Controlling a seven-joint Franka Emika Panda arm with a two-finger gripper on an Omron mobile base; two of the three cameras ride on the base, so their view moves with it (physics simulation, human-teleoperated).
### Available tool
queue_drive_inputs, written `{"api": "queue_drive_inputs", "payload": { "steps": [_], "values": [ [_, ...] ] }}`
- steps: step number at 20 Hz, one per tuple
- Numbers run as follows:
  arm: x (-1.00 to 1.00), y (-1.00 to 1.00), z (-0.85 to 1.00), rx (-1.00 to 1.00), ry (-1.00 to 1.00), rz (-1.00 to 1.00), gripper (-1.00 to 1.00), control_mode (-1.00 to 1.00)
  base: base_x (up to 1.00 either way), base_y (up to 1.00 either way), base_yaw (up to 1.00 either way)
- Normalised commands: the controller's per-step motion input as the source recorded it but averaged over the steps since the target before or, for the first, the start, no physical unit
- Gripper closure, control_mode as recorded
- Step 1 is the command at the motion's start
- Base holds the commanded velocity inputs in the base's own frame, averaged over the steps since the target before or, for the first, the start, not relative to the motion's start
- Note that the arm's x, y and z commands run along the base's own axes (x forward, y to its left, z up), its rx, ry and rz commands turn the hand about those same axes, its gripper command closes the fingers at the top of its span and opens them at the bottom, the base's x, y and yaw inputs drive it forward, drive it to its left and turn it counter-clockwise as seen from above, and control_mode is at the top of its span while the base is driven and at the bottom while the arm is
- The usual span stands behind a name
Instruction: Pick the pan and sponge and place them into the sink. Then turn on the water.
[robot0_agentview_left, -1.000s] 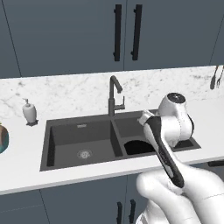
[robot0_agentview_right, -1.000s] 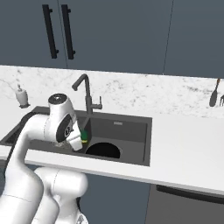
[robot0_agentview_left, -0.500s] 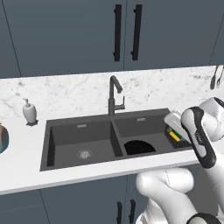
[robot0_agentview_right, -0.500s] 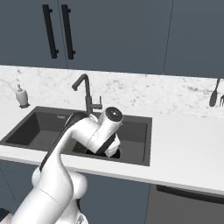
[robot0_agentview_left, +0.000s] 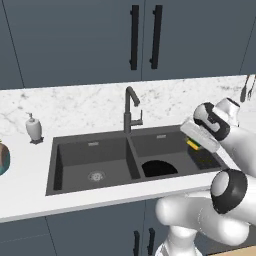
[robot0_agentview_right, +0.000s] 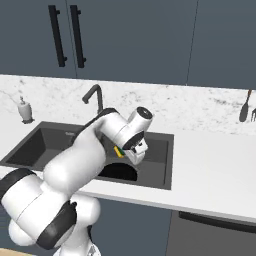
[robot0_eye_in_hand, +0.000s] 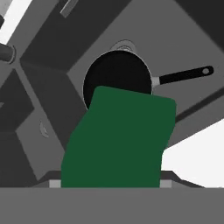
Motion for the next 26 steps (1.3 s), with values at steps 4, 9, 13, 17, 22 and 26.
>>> {"api": "queue_drive_inputs", "payload": {
  "steps": [4,9,13,17,22,26],
  "values": [
    [0.58,0.00,-0.41,-0.04,0.20,0.00,1.00,-1.00,0.00,0.00,0.00],
    [0.50,0.02,-0.73,-0.06,0.15,0.00,1.00,-1.00,0.00,0.00,0.00],
    [0.50,0.09,-0.68,-0.02,0.10,0.00,1.00,-1.00,0.00,0.00,0.00],
    [0.41,0.09,-0.48,0.00,0.00,0.00,1.00,-1.00,0.00,0.00,0.00],
    [0.33,0.10,-0.42,0.00,0.03,0.00,1.00,-1.00,0.00,0.00,0.00],
    [0.26,0.33,-0.39,0.00,0.13,0.00,1.00,-1.00,0.00,0.00,0.00]
  ]
}}
